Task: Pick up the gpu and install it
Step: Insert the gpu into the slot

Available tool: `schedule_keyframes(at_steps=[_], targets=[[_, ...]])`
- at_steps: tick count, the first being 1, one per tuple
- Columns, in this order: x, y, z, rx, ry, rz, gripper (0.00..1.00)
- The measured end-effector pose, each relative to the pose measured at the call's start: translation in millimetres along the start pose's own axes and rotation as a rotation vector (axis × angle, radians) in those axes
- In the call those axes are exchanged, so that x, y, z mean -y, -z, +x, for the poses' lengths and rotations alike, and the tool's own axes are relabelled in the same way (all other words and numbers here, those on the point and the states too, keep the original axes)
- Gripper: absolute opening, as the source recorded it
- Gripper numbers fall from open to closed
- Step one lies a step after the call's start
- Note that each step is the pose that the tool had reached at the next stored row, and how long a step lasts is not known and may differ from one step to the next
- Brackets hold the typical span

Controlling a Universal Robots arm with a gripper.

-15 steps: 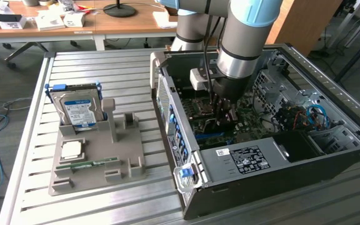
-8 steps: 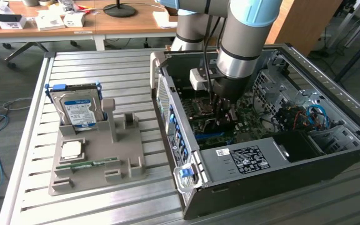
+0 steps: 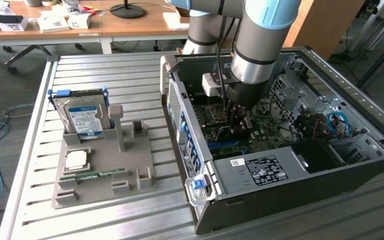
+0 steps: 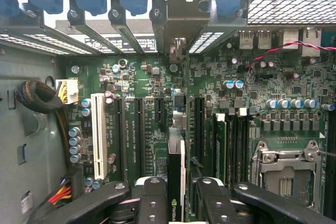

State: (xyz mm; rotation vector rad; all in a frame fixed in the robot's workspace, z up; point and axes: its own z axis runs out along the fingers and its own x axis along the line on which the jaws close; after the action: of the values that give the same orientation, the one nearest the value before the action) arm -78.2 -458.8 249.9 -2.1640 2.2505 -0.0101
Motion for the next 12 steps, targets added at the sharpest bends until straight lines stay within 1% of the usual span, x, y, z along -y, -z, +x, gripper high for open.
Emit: schedule_keyframes(at_steps=[12], targets=[[0.1,-0.6,0.1,-0.0002,0.000,-0.0002,0.26]])
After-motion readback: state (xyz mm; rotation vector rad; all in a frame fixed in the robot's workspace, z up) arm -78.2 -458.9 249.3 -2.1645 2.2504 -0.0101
